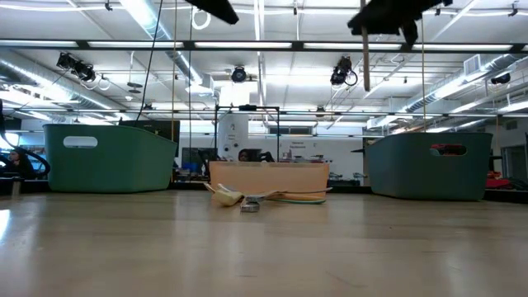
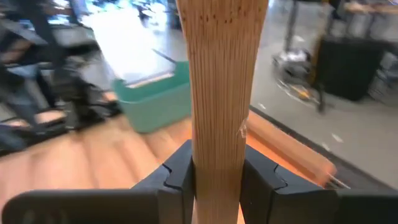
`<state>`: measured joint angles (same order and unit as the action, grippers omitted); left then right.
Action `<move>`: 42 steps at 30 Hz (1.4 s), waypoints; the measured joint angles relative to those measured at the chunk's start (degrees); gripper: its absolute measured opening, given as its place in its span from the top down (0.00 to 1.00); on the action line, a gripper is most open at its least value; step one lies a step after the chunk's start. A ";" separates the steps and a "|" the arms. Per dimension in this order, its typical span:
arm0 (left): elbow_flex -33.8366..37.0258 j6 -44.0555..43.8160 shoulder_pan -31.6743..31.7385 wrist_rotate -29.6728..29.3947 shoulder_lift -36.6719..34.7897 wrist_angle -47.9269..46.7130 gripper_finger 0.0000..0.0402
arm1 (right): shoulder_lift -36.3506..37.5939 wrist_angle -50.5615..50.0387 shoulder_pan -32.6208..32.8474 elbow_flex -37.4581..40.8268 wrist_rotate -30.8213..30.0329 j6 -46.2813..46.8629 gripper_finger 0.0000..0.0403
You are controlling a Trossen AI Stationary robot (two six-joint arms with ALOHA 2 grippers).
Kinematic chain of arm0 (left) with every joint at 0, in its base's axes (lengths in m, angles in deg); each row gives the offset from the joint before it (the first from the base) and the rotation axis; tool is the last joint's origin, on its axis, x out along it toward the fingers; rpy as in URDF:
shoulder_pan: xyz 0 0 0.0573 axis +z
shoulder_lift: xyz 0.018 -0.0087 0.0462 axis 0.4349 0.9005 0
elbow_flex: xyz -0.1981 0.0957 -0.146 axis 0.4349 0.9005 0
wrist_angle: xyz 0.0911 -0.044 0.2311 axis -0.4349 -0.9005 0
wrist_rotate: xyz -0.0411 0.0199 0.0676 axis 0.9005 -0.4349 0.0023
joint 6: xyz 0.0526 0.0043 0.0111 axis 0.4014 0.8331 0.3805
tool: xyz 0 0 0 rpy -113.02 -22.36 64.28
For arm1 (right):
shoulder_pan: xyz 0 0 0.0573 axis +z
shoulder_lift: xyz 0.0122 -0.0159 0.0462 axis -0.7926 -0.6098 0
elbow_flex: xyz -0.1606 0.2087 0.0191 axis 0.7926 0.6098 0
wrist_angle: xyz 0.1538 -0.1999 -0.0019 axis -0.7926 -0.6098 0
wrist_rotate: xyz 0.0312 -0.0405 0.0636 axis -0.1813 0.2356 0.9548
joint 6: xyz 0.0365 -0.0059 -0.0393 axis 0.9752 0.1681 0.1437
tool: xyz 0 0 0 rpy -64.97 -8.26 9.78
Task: Pick & Place Kitchen Items
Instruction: Put the brown spoon into the blue bin
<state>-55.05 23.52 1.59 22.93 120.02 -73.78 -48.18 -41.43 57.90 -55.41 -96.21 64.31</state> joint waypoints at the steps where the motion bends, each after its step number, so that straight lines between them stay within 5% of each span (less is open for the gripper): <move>1: 0.47 -0.37 0.00 0.65 -0.02 0.02 0.65 | 0.55 -1.52 -1.24 0.00 -0.02 1.02 0.77; 10: 4.94 -2.90 -0.20 7.47 0.00 0.50 0.65 | 3.70 -9.75 -13.05 0.00 3.08 5.33 0.77; 29: 13.86 -4.59 -0.48 9.73 0.02 12.32 0.65 | 3.68 -21.49 -41.57 0.00 13.65 7.48 0.77; 42: 13.86 -4.46 -0.48 12.45 0.02 15.40 0.65 | -0.86 -31.81 -49.35 0.00 13.83 8.93 0.77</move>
<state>-41.18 19.06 1.11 35.38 120.05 -58.38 -49.04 -73.25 8.55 -55.41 -82.39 73.24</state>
